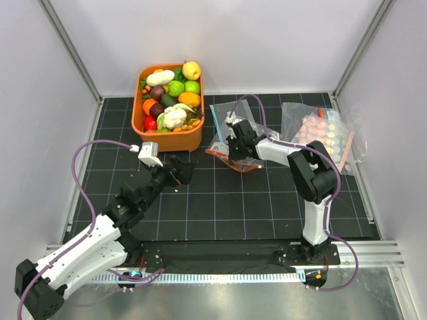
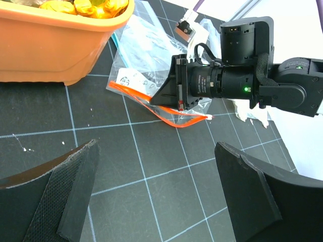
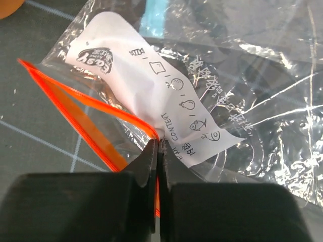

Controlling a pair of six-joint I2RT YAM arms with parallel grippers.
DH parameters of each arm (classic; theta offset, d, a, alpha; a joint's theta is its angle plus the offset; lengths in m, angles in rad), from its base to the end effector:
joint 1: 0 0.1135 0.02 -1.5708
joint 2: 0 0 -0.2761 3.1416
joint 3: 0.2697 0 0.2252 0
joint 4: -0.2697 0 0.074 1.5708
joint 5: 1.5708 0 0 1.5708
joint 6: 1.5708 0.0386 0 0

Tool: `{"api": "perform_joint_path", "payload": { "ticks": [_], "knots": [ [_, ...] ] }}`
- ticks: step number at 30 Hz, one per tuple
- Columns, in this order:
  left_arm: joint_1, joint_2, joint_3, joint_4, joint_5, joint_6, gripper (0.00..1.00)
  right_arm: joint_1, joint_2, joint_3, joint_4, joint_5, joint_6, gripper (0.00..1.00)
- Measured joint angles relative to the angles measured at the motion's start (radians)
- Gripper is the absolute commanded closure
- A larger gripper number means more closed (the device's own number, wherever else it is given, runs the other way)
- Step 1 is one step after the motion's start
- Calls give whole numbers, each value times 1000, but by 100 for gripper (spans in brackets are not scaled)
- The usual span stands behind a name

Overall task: Place the food in the zip-top bag and seal the zipper
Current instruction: Pick up the zipper food storage bag at the center of the board.

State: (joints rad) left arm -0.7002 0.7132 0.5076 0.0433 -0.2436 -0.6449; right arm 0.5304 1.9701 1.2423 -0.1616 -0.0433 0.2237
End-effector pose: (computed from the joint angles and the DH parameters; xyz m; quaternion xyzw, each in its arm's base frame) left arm 0.1176 -0.0869 0.2906 -0.0577 0.7583 -0.3279 0.5604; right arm 0.3444 0.2039 0.1809 -0.1511 0.9301 0.1420 0.3031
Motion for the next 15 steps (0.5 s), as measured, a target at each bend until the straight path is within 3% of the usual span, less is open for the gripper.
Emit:
{"api": "perform_joint_path", "payload": {
  "ticks": [7, 15],
  "knots": [
    [0, 41, 0, 8, 2, 0, 0, 44, -51, -64, 6, -31, 27, 99],
    [0, 148, 1, 22, 28, -1, 0, 98, -281, -285, 49, -109, 123, 99]
  ]
}}
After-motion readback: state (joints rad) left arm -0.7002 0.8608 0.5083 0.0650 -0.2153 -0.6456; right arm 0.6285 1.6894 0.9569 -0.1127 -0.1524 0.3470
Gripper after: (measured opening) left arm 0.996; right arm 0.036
